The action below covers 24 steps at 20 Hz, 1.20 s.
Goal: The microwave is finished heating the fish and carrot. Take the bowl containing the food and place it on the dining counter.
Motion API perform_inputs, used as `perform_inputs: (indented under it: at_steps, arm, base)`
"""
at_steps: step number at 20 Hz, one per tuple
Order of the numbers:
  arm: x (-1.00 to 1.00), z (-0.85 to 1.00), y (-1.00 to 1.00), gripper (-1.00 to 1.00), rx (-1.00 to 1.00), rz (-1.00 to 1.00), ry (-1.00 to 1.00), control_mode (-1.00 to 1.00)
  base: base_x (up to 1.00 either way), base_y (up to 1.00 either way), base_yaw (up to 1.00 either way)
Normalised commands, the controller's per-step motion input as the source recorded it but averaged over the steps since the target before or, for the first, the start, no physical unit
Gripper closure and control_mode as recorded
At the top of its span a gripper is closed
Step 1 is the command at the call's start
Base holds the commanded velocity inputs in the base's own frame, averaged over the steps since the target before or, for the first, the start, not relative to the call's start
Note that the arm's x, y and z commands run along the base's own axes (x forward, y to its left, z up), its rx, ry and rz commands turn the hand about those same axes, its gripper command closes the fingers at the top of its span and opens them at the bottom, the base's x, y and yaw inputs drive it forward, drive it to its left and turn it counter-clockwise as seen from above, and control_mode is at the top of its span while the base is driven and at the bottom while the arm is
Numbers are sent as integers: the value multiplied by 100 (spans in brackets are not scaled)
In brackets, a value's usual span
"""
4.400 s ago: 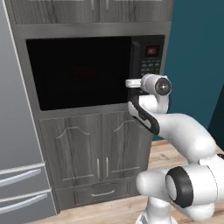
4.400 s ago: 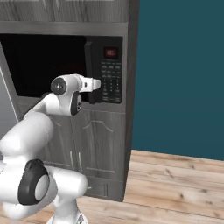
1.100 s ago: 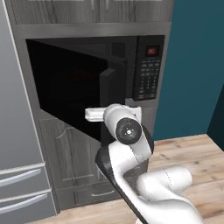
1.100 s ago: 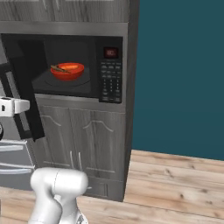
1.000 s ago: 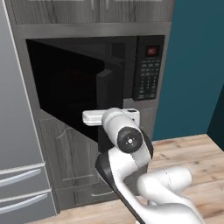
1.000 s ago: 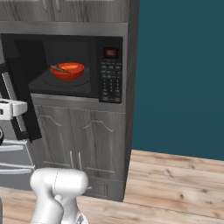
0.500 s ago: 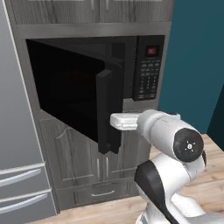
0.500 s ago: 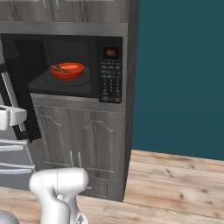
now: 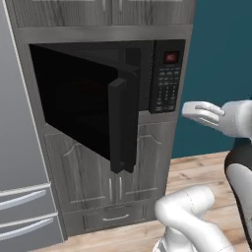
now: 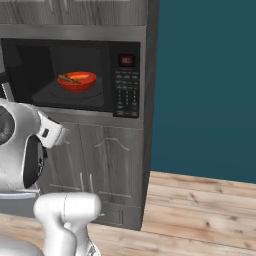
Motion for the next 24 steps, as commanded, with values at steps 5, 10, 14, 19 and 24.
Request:
perform_inputs:
  at_steps: [5,10,14,19,24]
  arm:
    - [98,-43,-57,-100,43,24,31,-100]
    - [100,-15,29,-100,46,24,35,-100]
    - [94,0,87,-100,35,28,33,-100]
    - [22,4,100,-100,9,33,29,-100]
    - [-13,0,100,-100,0,39,20,-100]
  base:
    - [0,0,0]
    - [0,0,0]
    - [0,0,0]
    - [0,0,0]
    - [0,0,0]
